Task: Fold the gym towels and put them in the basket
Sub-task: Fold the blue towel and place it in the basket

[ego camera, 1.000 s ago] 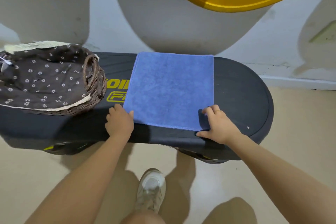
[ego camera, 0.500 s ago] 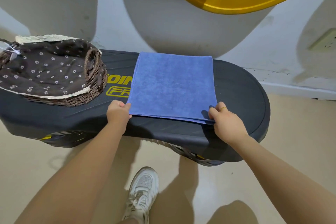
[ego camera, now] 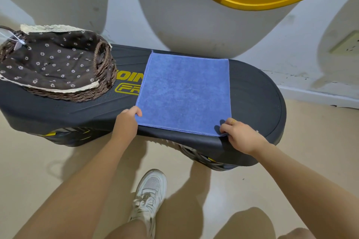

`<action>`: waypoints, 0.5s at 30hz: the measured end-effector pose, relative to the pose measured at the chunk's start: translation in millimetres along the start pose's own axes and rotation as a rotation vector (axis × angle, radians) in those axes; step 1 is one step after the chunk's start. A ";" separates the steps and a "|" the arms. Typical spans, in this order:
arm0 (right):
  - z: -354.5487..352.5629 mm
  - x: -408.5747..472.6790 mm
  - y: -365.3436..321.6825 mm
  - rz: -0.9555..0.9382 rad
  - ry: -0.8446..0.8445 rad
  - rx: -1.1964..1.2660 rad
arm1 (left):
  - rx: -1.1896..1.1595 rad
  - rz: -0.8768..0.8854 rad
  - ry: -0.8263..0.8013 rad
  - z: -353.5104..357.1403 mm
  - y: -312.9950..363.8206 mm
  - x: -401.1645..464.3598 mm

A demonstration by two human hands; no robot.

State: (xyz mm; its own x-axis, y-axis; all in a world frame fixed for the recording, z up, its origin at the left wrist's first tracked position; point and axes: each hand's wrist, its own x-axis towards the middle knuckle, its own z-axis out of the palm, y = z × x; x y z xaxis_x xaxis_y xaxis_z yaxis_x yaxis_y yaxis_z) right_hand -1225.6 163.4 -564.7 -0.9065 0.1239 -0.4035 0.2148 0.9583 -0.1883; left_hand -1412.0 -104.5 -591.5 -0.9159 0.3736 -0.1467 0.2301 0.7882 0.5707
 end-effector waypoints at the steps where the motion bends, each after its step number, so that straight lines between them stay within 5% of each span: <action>1: 1.4 -2.1 -1.0 0.016 0.027 0.003 | 0.033 0.024 -0.028 -1.0 -1.9 -2.4; 6: 0.8 -11.5 -9.0 0.007 0.025 0.044 | 0.090 -0.004 -0.147 -6.9 -7.5 -4.2; 10: -0.6 -16.9 -8.3 0.044 -0.030 0.073 | 0.412 0.091 -0.350 -15.5 -1.1 -10.9; 15: 5.5 -10.9 -9.5 0.087 0.046 0.022 | 0.579 0.285 -0.195 -22.0 -2.6 -17.5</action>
State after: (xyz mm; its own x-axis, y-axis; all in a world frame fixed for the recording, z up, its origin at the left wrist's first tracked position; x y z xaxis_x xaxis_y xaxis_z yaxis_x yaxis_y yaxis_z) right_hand -1215.8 151.5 -563.5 -0.8996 0.2186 -0.3780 0.3010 0.9376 -0.1743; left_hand -1403.8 -123.9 -572.6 -0.7299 0.6441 -0.2288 0.6426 0.7607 0.0914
